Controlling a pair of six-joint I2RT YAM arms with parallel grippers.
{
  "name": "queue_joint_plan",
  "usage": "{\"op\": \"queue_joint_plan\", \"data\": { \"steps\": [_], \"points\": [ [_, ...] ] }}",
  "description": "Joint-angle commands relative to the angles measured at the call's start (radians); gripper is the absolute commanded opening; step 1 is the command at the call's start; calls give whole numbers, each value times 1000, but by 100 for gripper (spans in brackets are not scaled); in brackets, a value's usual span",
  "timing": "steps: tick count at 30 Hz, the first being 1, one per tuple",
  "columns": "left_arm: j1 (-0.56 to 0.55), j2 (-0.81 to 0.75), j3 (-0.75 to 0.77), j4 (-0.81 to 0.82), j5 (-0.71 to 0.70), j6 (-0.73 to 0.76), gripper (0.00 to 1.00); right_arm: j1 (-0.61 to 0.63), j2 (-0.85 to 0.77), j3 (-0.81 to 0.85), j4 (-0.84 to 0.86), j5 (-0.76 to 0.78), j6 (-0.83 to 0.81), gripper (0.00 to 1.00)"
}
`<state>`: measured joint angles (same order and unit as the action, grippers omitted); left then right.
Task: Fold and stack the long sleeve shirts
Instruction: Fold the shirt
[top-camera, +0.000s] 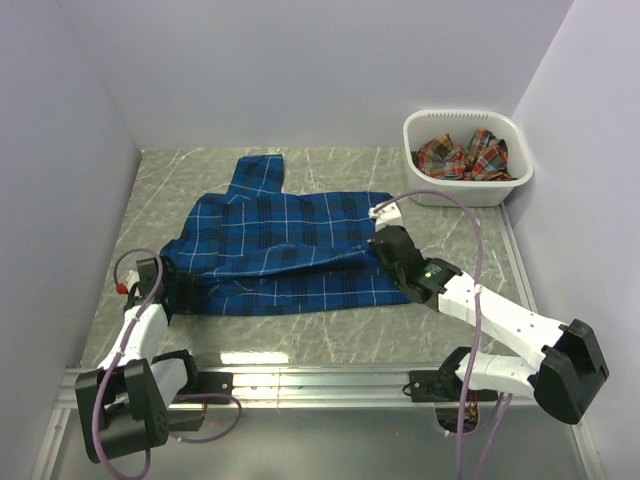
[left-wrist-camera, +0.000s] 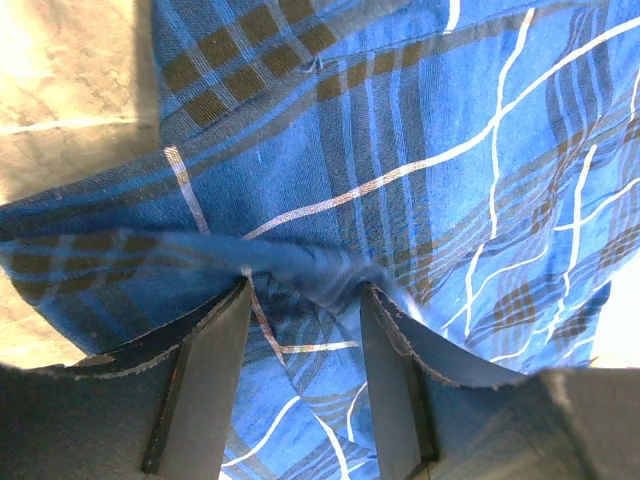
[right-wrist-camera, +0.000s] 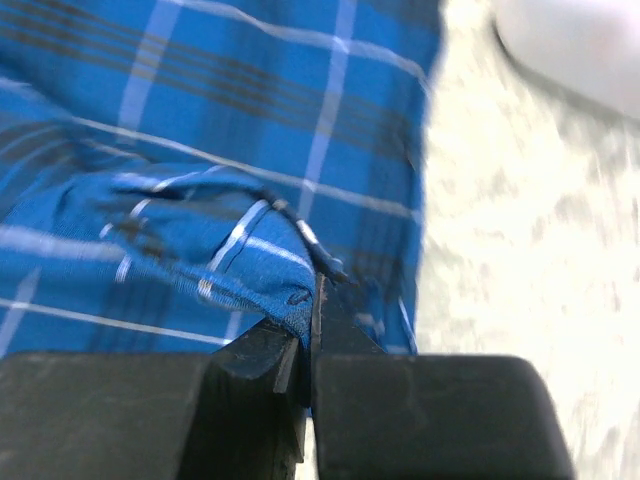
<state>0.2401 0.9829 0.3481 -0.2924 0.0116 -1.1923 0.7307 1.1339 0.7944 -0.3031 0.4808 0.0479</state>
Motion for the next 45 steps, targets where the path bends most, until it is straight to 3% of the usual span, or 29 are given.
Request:
{"op": "queue_joint_plan", "data": {
  "steps": [1, 6, 7, 8, 10, 13, 20, 21, 25, 28, 32, 34, 38, 45],
  "points": [
    [33, 22, 0, -30, 8, 5, 55, -2, -51, -35, -37, 192, 161, 3],
    [77, 23, 3, -17, 56, 3, 55, 3, -126, -66, -22, 185, 161, 5],
    [85, 23, 2, -17, 62, 3, 54, 3, -155, -70, -21, 171, 153, 14],
    [93, 22, 3, -16, 74, 5, 54, 6, -172, -83, -16, 173, 155, 15],
    [111, 17, 0, -14, 88, 8, 54, 6, -239, -99, -7, 179, 155, 34],
    [131, 13, -4, -8, 111, 11, 54, 6, -324, -136, 28, 139, 138, 52],
    [149, -4, 29, -22, 163, 49, 56, 6, -384, -109, 13, 33, 151, 62],
    [151, -21, 38, -42, 165, 57, 57, 6, -373, -97, -2, 0, 188, 72],
    [149, -62, 106, -109, 162, 120, 63, 6, -323, -54, -86, -44, 380, 81],
    [150, -76, 176, -175, 157, 178, 74, -4, -257, -29, -166, -45, 533, 90],
    [151, -102, 259, -229, 78, 246, 80, -111, -166, -27, -195, -175, 639, 90],
    [149, -107, 270, -234, 50, 289, 80, -227, -119, -64, -180, -272, 679, 88],
    [150, -110, 237, -190, 60, 329, 81, -368, -83, -165, -10, -518, 696, 75],
    [149, -63, 183, -133, 88, 338, 80, -464, 24, -247, 146, -584, 713, 65]
  ]
}}
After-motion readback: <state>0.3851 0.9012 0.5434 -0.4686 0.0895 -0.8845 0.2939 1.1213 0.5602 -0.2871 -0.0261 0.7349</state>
